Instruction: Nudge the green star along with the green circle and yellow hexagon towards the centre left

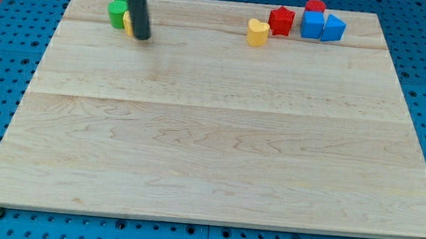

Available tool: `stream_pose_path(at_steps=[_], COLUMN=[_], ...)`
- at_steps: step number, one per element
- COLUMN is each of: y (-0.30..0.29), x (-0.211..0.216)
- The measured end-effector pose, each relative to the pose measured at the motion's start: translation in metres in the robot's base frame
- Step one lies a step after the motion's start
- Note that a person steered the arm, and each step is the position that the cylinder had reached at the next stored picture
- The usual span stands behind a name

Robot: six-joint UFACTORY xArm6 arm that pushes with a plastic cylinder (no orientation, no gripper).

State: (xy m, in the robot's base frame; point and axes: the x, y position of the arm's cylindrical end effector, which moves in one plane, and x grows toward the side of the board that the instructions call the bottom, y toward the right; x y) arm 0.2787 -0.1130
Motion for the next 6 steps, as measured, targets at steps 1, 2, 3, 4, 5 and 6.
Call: stream_pose_path(at_steps=[1, 2, 3, 4, 5, 6], y=[0.008, 0.005, -0.015, -0.053, -0.088, -0.106], x=[-0.054, -0.086, -0.086, -0.087, -0.079, -0.054])
